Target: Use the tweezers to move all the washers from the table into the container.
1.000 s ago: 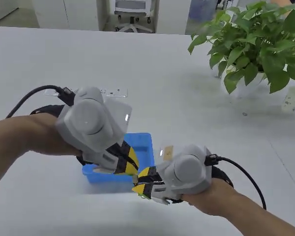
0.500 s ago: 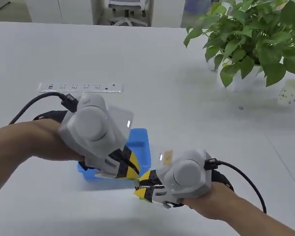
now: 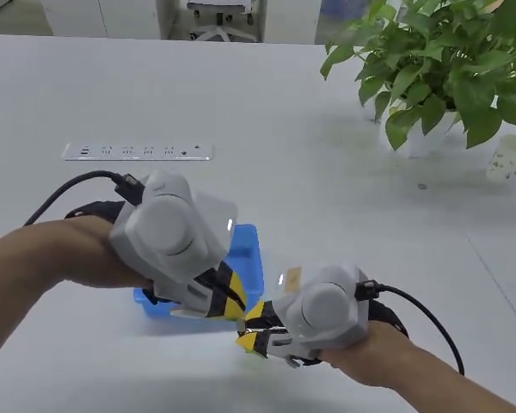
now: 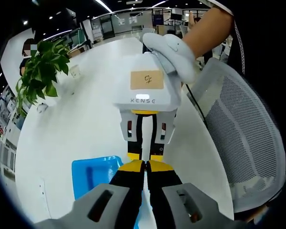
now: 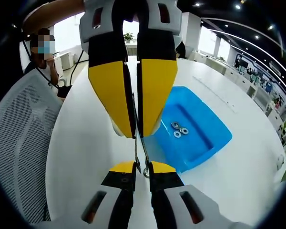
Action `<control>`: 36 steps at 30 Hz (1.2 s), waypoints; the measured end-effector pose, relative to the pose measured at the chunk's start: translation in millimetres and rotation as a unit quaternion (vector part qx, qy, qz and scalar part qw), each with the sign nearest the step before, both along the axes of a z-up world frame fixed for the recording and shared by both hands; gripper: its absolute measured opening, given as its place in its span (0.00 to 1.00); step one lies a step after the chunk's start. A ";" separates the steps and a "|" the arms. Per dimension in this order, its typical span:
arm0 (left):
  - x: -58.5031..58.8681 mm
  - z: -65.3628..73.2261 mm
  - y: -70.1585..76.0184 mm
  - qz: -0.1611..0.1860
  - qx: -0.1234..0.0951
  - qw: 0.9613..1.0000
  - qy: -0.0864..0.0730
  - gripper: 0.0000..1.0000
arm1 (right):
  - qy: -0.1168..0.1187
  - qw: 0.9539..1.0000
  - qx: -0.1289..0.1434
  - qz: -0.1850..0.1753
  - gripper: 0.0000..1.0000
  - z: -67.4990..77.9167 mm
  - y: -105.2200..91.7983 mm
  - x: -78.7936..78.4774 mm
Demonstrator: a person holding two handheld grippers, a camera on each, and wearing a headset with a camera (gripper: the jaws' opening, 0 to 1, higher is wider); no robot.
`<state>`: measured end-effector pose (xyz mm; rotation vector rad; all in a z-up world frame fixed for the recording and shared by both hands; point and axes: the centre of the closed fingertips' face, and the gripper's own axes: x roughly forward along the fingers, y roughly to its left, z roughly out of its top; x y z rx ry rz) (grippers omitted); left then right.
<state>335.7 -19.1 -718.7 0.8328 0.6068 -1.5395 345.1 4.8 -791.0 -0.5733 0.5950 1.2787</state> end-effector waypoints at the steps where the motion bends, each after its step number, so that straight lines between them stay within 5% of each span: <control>1: 0.2 -0.6 -0.2 0.000 0.000 1.000 0.000 0.06 | 0.000 1.000 0.000 0.000 0.12 -0.2 -0.1 -0.2; 36: 3.6 5.8 -4.2 0.004 -0.009 1.000 0.004 0.06 | 0.001 1.000 0.001 -0.013 0.09 6.2 -3.8 -1.2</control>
